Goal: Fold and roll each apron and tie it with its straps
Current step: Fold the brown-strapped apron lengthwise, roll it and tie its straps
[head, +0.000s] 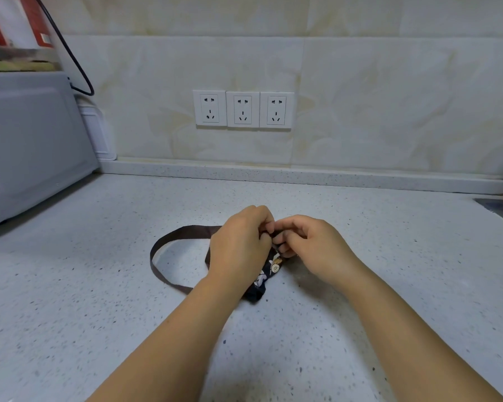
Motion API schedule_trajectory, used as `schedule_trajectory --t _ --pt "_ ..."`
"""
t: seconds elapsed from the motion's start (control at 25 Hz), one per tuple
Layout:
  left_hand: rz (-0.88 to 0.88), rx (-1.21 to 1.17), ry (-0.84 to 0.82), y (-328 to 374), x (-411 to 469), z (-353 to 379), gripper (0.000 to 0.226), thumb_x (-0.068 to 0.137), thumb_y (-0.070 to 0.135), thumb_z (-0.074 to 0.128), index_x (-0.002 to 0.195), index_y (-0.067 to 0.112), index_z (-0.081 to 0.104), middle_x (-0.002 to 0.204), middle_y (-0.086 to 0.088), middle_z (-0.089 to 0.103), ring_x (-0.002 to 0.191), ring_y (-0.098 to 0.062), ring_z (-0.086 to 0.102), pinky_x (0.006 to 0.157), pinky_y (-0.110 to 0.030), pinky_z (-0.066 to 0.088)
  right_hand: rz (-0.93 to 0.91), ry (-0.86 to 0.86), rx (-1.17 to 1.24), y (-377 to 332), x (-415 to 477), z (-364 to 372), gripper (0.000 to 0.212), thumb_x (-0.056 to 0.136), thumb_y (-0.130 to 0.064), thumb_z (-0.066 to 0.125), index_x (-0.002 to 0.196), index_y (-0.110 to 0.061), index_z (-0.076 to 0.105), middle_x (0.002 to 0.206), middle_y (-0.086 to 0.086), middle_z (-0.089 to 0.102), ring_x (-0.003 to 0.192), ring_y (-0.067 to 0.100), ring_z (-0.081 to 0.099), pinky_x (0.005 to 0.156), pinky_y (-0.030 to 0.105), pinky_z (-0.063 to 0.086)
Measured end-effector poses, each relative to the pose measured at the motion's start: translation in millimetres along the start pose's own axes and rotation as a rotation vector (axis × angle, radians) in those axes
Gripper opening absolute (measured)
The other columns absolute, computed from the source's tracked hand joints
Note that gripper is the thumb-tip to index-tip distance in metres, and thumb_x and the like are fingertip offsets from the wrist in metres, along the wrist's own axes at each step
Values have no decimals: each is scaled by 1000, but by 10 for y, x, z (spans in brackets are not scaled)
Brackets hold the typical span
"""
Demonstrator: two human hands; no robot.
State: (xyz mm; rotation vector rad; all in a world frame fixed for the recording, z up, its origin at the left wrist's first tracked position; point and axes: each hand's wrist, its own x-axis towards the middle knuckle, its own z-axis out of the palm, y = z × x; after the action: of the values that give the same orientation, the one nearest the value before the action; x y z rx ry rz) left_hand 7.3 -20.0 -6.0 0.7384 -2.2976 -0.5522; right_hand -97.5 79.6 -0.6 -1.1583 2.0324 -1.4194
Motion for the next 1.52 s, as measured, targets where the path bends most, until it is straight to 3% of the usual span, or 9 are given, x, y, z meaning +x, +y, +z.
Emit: schedule_trajectory --t 0.12,0.32,0.6,0.84,1.0,1.08,1.24,1.36,1.52 --pt "-36 -50 -33 -59 24 14 19 86 21 64 91 38 58 84 15 58 77 -2 52 65 -23 42 24 17 19 26 -3 14 27 97 -6 50 105 -22 70 85 -1 70 68 4 66 67 17 55" --pt "-83 -91 -6 -120 65 55 7 82 30 74 82 25 70 80 11 62 80 -10 59 71 -29 49 56 10 -35 22 -8 -8 18 96 -9 56 99 -18 71 74 8 68 53 10 64 55 21 55" --pt "-146 -233 -121 -173 85 -32 12 80 27 78 69 27 72 73 15 68 72 2 60 61 -5 41 110 22 30 -5 -18 -35 12 89 -5 62 86 -12 71 68 11 70 56 20 67 62 33 60" --pt "-242 -257 -223 -281 117 -99 16 84 31 75 75 18 73 70 8 70 59 -1 59 49 -7 40 84 64 -77 28 -9 13 15 86 -4 62 81 -15 70 66 7 65 46 10 62 51 21 54" --pt "-238 -343 -301 -263 97 -134 10 86 30 73 78 25 75 72 11 73 68 0 66 61 -10 48 39 17 -108 73 7 -1 24 92 -22 59 101 -40 70 91 0 57 59 9 61 60 22 50" --pt "-243 -361 -319 -243 84 -142 11 87 31 72 79 25 75 77 9 74 74 -7 68 71 -21 52 21 3 -209 80 29 23 17 91 -40 59 96 -52 70 96 -6 52 72 10 60 73 26 51" --pt "-293 -376 -296 -250 87 -136 15 87 31 71 75 23 72 82 -7 74 80 -26 69 76 -38 56 8 46 -250 101 38 46 11 90 -39 63 90 -42 74 94 -6 52 69 8 58 64 15 45" --pt "-344 -456 -305 -250 84 -151 15 89 23 70 79 12 72 82 -6 74 71 -14 68 62 -22 57 10 53 -286 114 47 22 12 92 -32 63 86 -38 72 94 -5 53 68 10 61 59 14 46" --pt "-326 -547 -216 -271 120 -232 8 92 26 65 87 24 71 73 9 69 66 -7 63 60 -20 51 61 95 -151 91 22 -61 16 94 -29 58 92 -34 72 85 -4 60 58 8 60 54 18 45"
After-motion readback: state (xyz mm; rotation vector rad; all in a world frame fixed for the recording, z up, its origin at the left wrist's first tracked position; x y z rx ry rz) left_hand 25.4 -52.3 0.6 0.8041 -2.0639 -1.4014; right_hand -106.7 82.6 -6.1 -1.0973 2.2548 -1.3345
